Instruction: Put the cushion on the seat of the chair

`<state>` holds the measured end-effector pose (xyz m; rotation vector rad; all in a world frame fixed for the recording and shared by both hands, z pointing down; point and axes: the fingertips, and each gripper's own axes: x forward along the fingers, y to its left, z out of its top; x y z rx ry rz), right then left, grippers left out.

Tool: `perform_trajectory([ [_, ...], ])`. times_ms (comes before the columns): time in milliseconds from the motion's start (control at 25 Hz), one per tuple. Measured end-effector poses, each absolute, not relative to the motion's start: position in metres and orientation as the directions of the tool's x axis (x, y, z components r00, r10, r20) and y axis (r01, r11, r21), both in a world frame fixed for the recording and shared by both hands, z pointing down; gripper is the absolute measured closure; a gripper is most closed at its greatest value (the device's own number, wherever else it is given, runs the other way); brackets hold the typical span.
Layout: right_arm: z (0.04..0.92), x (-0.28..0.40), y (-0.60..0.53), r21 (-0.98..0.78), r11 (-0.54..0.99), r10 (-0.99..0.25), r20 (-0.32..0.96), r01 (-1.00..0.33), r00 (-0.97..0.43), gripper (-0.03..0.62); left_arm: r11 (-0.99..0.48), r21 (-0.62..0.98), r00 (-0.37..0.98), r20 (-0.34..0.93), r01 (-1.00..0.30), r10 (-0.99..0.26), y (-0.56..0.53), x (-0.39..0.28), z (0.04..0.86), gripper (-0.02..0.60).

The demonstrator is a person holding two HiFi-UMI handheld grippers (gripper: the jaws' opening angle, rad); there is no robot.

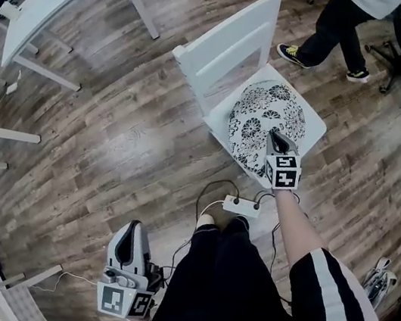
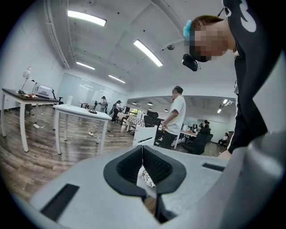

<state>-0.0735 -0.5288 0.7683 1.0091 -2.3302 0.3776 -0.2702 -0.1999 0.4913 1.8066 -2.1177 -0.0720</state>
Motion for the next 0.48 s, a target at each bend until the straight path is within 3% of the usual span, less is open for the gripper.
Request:
perform_trajectory([
  [480, 0.812, -0.073, -0.535, -0.064, 0.669, -0.507, 0.689, -0.74, -0.518, 0.565, 0.207, 0.257, -0.135, 0.272, -0.944, -0.953, -0.196, -0.27, 0.5, 0.575],
])
